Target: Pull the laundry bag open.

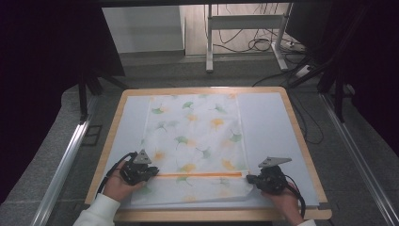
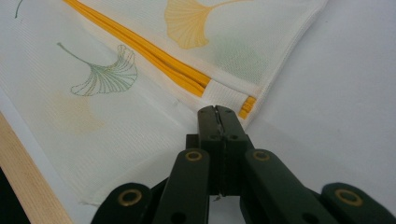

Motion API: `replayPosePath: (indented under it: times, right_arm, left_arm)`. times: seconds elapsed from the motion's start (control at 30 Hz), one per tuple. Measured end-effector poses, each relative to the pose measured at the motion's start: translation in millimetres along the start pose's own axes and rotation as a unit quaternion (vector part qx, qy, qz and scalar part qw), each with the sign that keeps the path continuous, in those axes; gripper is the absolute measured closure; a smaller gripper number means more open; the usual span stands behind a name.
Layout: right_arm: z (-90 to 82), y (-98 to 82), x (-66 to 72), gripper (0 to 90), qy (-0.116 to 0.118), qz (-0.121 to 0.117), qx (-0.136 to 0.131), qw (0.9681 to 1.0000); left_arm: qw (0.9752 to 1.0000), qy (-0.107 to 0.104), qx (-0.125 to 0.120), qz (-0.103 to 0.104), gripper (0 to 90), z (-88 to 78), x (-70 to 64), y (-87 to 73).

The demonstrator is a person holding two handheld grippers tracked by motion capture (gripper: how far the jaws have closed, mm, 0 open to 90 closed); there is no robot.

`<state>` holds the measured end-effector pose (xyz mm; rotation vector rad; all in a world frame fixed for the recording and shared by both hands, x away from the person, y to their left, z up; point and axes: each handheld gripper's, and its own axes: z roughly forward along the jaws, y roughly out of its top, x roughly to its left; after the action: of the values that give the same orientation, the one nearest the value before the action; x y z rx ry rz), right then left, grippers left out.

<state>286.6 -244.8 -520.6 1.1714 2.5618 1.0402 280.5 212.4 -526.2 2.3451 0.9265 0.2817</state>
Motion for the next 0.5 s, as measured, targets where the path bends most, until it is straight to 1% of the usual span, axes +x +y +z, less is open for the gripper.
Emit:
replayPosePath:
  times: [0.3,0.5]
  right_arm:
    - [0.1,0.0,-0.2,89.4,0.000,-0.001,-0.001,1.0000]
    - [0.0,0.1,0.0,89.4,-0.001,-0.001,0.000,1.0000]
  left_arm:
    - [0.9999,0.007,-0.001,-0.015,84.9,-8.5,9.7,-12.7]
    - [0.9998,0.013,0.000,-0.016,84.9,-10.9,11.4,-15.9]
